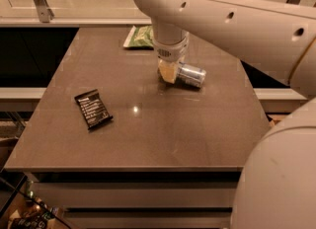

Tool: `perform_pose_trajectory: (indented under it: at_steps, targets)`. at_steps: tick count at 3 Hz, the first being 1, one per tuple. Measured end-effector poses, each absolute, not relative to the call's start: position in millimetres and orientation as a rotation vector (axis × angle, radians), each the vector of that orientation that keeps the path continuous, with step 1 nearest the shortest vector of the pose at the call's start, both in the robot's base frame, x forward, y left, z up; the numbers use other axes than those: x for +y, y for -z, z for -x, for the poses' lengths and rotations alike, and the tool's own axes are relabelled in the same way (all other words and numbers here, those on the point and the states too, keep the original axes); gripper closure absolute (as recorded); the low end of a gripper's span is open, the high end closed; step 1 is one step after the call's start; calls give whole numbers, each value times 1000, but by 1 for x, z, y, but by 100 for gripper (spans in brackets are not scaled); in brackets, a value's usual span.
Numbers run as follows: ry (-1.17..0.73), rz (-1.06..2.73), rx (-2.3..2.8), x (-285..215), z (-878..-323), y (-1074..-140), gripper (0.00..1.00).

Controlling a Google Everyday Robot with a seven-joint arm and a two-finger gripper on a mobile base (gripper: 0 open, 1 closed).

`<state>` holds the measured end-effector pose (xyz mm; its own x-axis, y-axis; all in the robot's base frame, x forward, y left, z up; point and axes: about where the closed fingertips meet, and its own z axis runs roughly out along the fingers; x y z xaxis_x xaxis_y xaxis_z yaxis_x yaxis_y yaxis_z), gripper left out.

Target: Knock redbull can over

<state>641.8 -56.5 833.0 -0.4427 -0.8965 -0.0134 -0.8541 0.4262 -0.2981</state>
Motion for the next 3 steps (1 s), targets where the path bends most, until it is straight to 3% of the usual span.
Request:
perform_pose_trajectory:
  at_steps: [3]
  targets:
    - [374, 1549, 2505, -59, -641, -833, 13]
